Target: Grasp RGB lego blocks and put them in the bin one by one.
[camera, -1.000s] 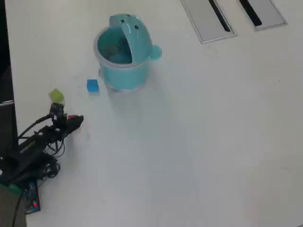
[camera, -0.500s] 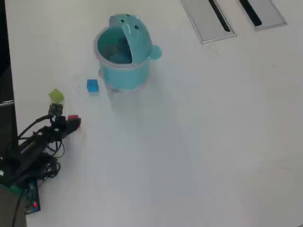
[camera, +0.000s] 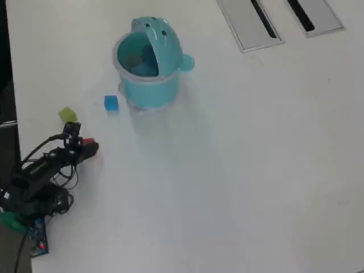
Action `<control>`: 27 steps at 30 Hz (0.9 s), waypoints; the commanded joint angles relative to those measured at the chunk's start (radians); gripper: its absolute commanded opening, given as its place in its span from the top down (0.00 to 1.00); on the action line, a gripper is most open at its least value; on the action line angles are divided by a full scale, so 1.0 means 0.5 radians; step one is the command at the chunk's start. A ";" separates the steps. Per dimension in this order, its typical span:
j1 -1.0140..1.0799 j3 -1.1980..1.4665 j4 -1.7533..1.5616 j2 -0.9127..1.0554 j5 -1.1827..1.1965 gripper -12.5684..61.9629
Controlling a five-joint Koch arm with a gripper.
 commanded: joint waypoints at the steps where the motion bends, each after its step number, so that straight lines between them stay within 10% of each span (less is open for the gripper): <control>1: -0.021 -0.196 -0.012 -0.025 0.012 0.40; 27: -0.132 -0.328 0.123 -0.117 0.337 0.61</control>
